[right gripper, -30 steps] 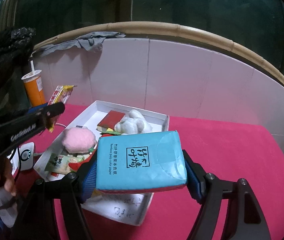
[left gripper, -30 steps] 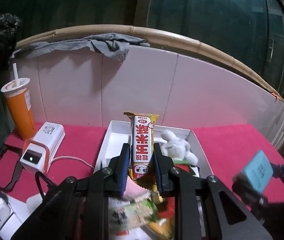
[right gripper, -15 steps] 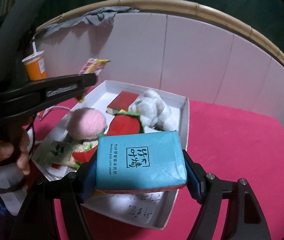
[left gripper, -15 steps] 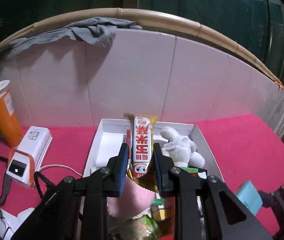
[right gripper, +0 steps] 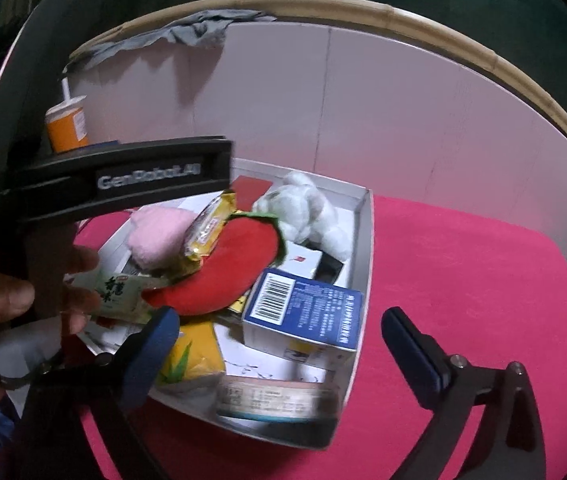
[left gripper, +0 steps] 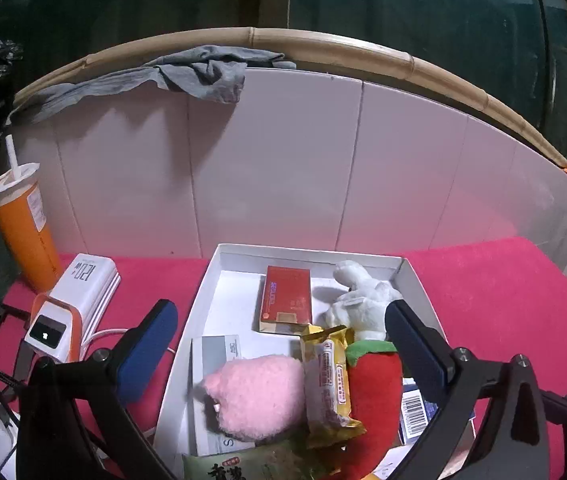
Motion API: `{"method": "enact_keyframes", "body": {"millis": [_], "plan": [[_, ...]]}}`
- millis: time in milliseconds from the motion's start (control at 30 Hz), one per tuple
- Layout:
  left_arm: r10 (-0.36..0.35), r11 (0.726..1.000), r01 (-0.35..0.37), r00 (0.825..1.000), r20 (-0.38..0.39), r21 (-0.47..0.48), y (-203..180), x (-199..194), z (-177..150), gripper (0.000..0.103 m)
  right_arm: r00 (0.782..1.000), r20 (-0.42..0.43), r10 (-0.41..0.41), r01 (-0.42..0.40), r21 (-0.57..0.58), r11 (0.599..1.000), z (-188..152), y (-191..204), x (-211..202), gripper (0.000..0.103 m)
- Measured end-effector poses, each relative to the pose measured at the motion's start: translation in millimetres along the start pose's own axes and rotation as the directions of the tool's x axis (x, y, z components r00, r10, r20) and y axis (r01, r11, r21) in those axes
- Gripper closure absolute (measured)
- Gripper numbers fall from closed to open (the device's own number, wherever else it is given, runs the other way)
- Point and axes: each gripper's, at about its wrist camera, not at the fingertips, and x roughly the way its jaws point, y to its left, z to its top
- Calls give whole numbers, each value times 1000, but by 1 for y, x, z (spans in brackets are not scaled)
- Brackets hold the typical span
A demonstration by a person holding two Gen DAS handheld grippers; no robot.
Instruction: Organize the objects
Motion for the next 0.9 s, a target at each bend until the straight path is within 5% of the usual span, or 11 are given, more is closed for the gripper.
{"method": "enact_keyframes", "body": {"millis": [467,900], "plan": [[60,997,-59,998,14,-58,1,-33,-3,0,999,29,-21,19,57,998,-7,-16,-20,0],[98,995,-98,993,63,8,-20,-78,-13,0,993,90,-75,64,116,991,-12,-40,-50,0]]}}
